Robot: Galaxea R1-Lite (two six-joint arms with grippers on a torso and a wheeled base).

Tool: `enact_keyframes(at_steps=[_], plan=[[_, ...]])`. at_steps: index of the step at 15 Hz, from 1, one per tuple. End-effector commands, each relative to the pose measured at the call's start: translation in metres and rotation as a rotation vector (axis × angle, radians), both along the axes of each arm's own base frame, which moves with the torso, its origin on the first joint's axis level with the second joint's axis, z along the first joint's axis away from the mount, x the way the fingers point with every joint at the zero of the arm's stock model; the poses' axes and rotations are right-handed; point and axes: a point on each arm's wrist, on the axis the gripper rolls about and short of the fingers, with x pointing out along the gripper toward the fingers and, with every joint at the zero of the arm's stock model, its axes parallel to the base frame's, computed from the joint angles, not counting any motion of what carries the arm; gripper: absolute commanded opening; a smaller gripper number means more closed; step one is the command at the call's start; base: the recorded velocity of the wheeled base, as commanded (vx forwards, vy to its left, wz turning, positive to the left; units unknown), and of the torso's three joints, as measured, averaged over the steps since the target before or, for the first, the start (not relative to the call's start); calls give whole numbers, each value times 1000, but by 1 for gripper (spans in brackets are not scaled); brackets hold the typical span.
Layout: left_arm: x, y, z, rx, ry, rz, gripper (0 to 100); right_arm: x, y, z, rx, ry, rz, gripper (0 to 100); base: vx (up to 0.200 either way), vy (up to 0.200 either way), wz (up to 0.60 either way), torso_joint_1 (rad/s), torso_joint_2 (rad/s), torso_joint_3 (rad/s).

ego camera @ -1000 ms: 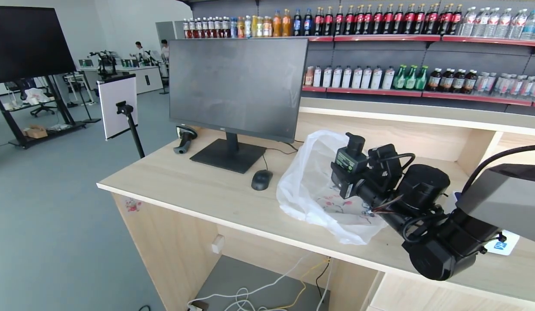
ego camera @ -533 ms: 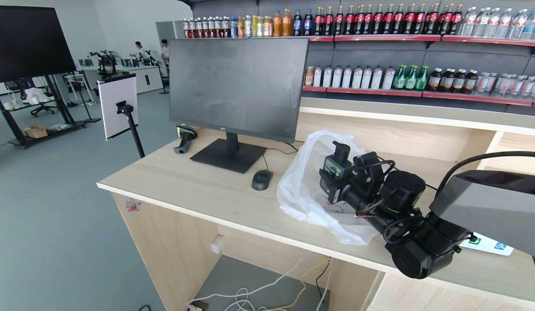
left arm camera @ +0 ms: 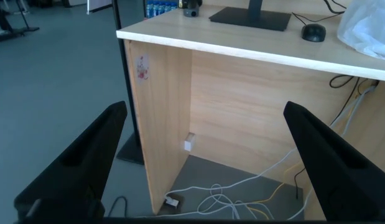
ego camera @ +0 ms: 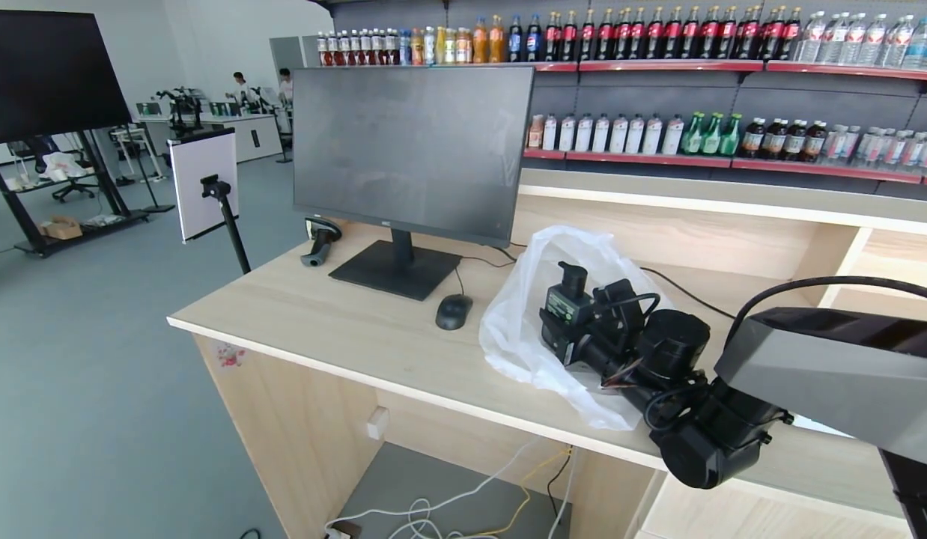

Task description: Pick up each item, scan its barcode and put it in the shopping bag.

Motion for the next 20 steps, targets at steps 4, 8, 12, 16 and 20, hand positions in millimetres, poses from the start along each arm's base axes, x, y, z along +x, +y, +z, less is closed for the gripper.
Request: enact_keyframes(at_steps=[4, 8, 12, 16, 20], plan=[[0, 0, 0, -4, -1, 0, 100, 1, 2, -11, -11, 26, 3, 0, 0, 0, 0, 0, 0, 0], [0, 0, 0, -7, 2, 0, 100, 0, 5, -15, -16, 34, 10, 0, 0, 0, 0, 0, 0, 0], [0, 0, 0, -8, 4, 0, 100, -1, 5, -16, -17, 40, 10, 100, 0, 0, 0, 0, 0, 0], [0, 0, 0, -16, 4, 0, 100, -6, 4, -12, 0, 53, 14, 100, 0, 0, 0, 0, 0, 0], [0, 0, 0, -28, 4, 0, 100, -12, 1, -1, 7, 42, 13, 100, 0, 0, 0, 0, 0, 0]])
